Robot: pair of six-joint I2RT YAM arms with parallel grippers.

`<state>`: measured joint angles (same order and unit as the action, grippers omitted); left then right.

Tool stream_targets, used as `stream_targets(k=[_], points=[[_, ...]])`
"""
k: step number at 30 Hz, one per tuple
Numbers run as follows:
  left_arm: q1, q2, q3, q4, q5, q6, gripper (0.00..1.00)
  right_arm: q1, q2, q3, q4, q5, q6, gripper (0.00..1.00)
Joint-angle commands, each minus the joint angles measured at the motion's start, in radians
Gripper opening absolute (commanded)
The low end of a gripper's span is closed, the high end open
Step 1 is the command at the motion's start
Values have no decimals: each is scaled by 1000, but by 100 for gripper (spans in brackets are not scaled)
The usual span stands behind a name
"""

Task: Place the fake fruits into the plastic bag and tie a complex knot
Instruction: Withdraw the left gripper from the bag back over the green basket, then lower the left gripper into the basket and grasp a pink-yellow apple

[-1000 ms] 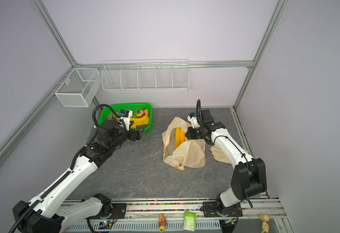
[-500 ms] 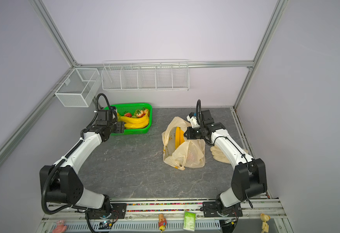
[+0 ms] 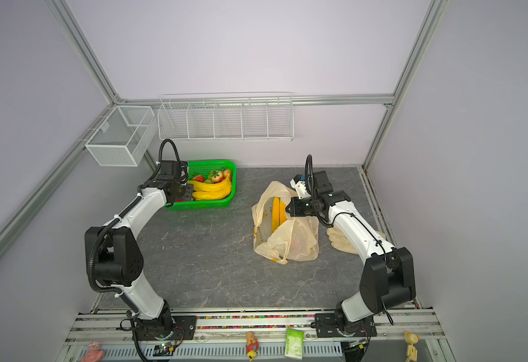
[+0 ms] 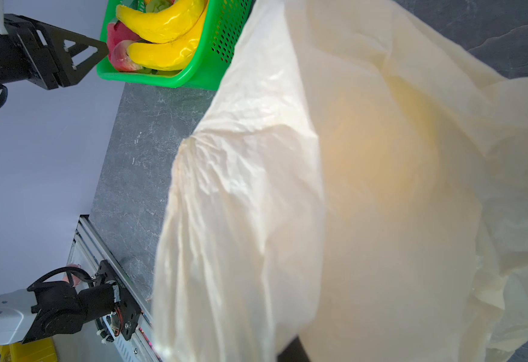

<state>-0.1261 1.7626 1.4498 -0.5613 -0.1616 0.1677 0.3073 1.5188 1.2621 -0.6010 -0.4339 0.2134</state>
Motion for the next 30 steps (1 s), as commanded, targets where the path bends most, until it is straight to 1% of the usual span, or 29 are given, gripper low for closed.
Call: stream_targets(k=[1,4,7,14,21,28,30], points=[[2,33,46,-72,75,-1,43,-6,9,-3,1,7,-1,6],[2,59,78,-102,97,-6,33,-6,11,-3,0,6,-3,6],[0,91,110,-125,124,-12,28,-5,11,-4,-2,7,-4,6],[0,154,153,-146,123,-25,25,-5,8,-9,-6,9,-8,7],[0,197,186,-165,98,-35,19,-5,9,-8,-6,8,-8,6],[-1,190,205,-193,83,-46,9,-5,17,-10,-5,8,-9,6],[-1,163,196,-185,85,-57,8,-5,17,-10,-6,8,-11,7]])
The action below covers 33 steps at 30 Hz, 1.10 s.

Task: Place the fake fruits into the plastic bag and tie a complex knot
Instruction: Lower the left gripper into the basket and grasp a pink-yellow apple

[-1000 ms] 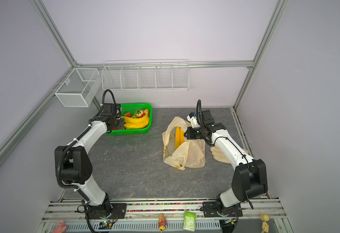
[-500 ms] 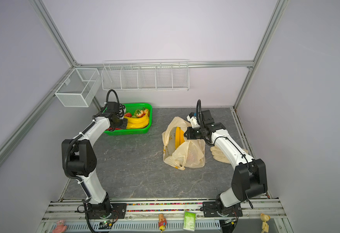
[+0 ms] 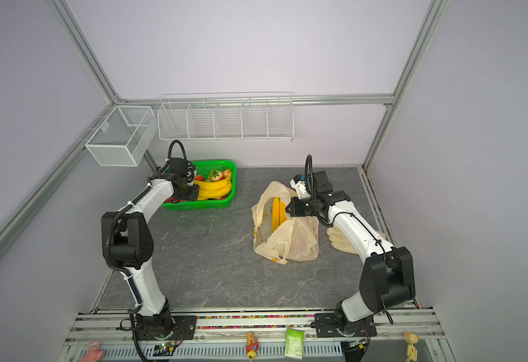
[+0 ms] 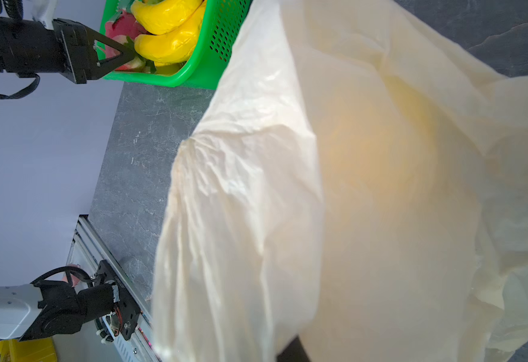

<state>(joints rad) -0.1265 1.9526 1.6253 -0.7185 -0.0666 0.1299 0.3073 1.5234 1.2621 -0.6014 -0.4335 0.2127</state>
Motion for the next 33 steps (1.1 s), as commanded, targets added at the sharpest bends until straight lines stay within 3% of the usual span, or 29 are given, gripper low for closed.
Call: stream_targets(k=[1,6,11,15,33], points=[[0,-40,13,-21,-5,-27,8,-5,12,-9,-4,7,-9,6],[1,-157,-72,57,-10,-50,17,-5,13,-10,-6,9,-10,7],[1,-201,-155,104,-206,46,44,-5,9,-12,-2,9,-10,6],[5,-149,-94,18,-288,108,59,-5,17,-11,2,3,-5,7],[5,97,160,-174,-293,178,63,-5,13,-15,0,6,-9,6]])
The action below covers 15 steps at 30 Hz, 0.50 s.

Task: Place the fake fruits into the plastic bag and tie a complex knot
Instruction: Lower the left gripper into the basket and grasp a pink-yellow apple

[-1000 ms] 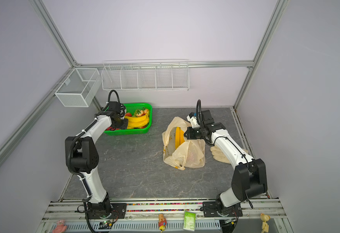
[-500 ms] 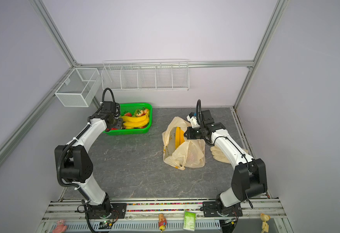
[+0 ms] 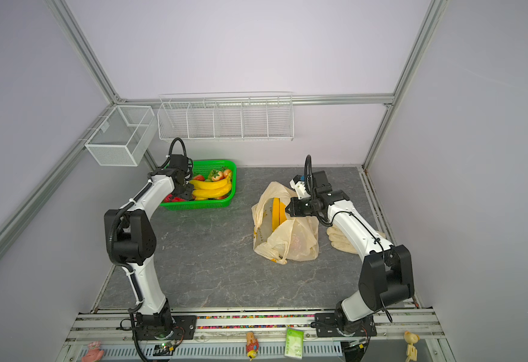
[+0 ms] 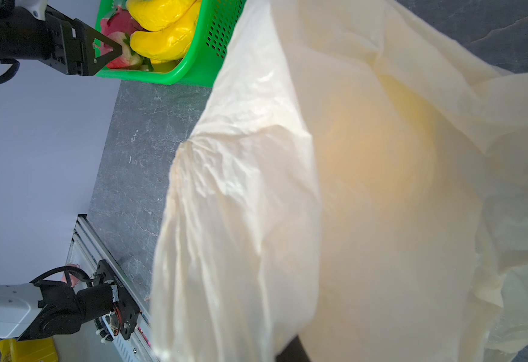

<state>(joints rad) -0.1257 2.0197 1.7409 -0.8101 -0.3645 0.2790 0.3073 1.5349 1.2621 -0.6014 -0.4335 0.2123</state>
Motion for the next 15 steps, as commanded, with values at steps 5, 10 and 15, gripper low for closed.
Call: stream_targets(k=[5,10,15], points=[[6,62,87,-122,18,25,64,-5,2,-15,-1,4,-10,7],[20,100,157,-194,93,-19,65,-5,3,-15,1,5,-9,7],[30,128,189,-237,156,-52,65,-5,3,-15,1,5,-9,7]])
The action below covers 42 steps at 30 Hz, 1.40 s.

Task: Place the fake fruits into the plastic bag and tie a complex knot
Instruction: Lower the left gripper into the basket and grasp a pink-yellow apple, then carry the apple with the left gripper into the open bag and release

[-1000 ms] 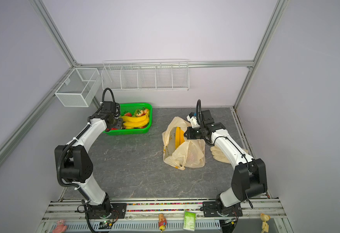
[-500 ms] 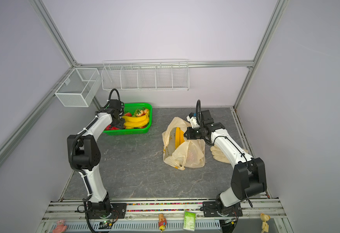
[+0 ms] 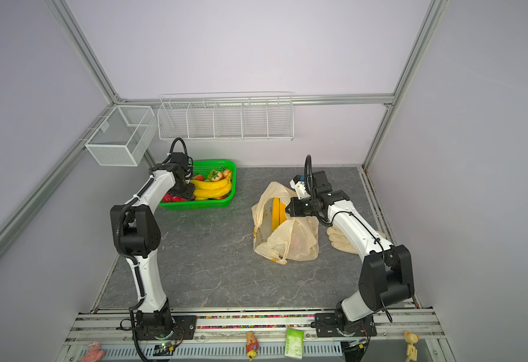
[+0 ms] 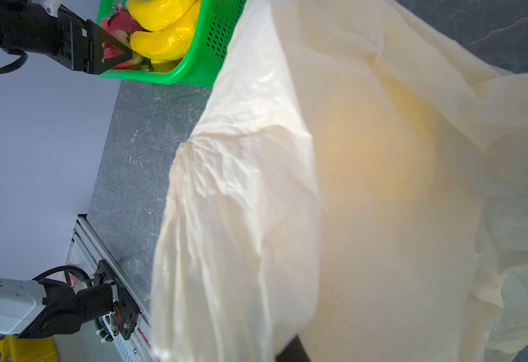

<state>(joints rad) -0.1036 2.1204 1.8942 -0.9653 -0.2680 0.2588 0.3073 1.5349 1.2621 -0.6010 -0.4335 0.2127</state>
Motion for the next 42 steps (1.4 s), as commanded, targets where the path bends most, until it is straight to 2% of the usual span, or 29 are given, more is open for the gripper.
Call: stream_targets(k=[1,8,13,16,23,27,34,40,42], points=[[11,32,36,-86,67,-35,65,-6,4,-14,0,6,-9,7],[42,55,39,-98,164,-83,71,-6,1,-15,2,5,-9,7],[48,67,40,-84,172,-92,73,-5,1,-15,1,4,-9,7],[49,67,41,-71,170,-96,68,-6,2,-17,0,6,-9,7],[50,31,42,-42,173,-113,49,-5,4,-17,1,7,-10,7],[50,-27,21,-2,176,-137,43,-5,3,-16,-1,7,-11,7],[50,-188,-90,93,185,-201,40,-5,-4,-17,-3,9,-11,7],[50,-377,-291,200,138,-273,40,-5,-5,-19,5,7,-5,7],[50,-457,-384,254,174,-293,40,-6,-5,-18,6,7,-3,7]])
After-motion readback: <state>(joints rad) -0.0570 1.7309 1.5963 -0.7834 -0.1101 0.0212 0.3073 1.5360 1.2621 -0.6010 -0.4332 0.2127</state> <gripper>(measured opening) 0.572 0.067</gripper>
